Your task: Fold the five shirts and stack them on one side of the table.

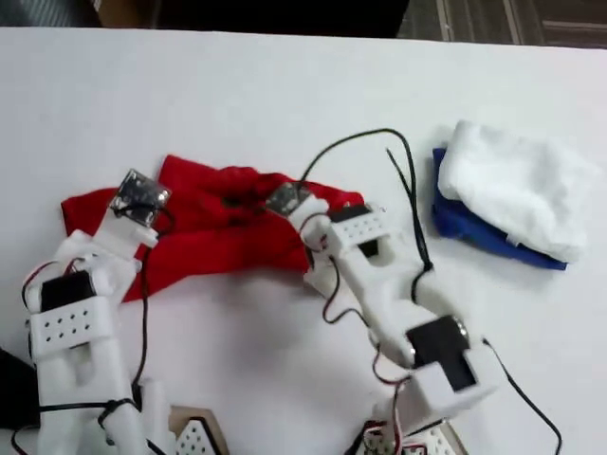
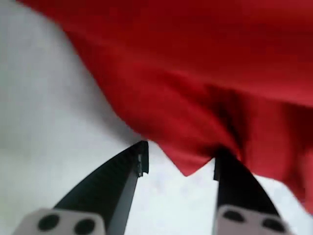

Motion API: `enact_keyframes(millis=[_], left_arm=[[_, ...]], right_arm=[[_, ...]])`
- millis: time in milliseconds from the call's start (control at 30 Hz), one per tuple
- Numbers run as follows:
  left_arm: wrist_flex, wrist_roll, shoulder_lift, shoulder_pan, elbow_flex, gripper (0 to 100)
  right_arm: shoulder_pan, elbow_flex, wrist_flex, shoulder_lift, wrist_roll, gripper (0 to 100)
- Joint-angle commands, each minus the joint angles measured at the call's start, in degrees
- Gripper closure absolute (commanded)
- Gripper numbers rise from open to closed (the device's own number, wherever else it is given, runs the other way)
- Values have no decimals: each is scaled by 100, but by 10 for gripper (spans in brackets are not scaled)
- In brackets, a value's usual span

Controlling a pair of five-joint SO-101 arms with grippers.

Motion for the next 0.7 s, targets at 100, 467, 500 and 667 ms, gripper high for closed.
enact_keyframes(millis=[100, 467, 500, 667], left_arm=[[123, -18, -132, -44, -22, 975], [79, -26, -132, -18, -40, 975], [70, -26, -132, -18, -40, 975], [70, -44, -132, -18, -40, 975]], right_arm=[[549, -2092, 523, 875, -9, 977], [488, -2637, 2677, -549, 18, 978], [338, -2462, 2800, -804, 18, 978], [-664, -800, 2730, -2308, 730, 978]])
